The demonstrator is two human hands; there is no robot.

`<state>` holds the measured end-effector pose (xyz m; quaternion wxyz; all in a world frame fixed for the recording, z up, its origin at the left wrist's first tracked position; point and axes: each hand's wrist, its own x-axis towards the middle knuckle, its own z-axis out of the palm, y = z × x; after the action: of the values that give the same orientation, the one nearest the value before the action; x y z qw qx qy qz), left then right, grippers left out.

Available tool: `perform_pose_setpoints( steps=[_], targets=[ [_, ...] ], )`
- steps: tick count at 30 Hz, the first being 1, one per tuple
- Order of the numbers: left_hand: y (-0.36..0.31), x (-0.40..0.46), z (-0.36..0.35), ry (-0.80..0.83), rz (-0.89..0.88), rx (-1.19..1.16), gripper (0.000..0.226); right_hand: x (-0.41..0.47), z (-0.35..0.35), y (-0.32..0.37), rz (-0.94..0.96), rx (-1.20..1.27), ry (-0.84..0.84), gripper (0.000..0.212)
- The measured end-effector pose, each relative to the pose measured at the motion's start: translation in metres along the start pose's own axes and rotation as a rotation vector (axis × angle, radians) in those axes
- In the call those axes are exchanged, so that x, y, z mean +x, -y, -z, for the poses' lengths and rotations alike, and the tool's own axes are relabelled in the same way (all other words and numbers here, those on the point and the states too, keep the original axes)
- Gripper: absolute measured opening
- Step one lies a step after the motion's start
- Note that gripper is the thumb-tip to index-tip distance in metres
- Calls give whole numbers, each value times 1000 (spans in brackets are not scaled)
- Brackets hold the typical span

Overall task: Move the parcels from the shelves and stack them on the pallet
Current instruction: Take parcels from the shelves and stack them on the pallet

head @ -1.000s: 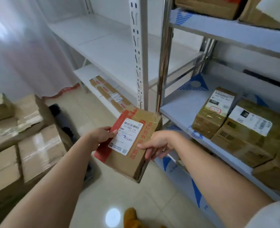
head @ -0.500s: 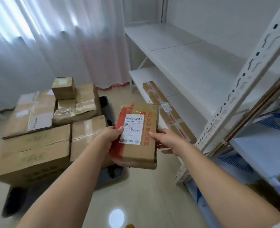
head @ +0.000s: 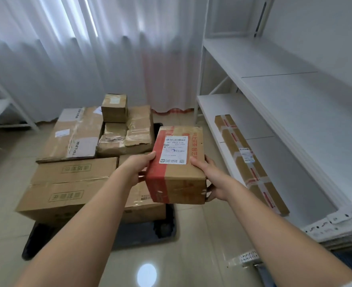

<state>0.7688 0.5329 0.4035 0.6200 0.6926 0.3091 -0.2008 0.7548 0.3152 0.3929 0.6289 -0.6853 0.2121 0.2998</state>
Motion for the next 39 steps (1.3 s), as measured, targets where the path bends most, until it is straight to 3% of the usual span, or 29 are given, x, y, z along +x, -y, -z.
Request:
perform_pose_setpoints(
  steps=[6,10,13,16,24,30,39],
  targets=[
    [-25,55,-5,-3,33,-146,13,74,-3,42,-99,21,-35,68],
    [-45,98,5,33,152,-69,45,130,-6,80,-91,-24,20,68],
    [-61,127,14,45,222,-34,83,169,-6,112,-109,-28,54,68],
    [-76,143,18,45,215,-80,94,206,-12,141,-132,-46,82,70],
    [-89,182,77,-66,204,-323,74,275,-105,173,-192,-37,178,87],
    [-80,237,143,-203,256,-340,51,317,-179,172,-261,-78,197,82],
    [-74,305,205,-178,306,-421,51,372,-249,185,-314,-118,143,86]
  ],
)
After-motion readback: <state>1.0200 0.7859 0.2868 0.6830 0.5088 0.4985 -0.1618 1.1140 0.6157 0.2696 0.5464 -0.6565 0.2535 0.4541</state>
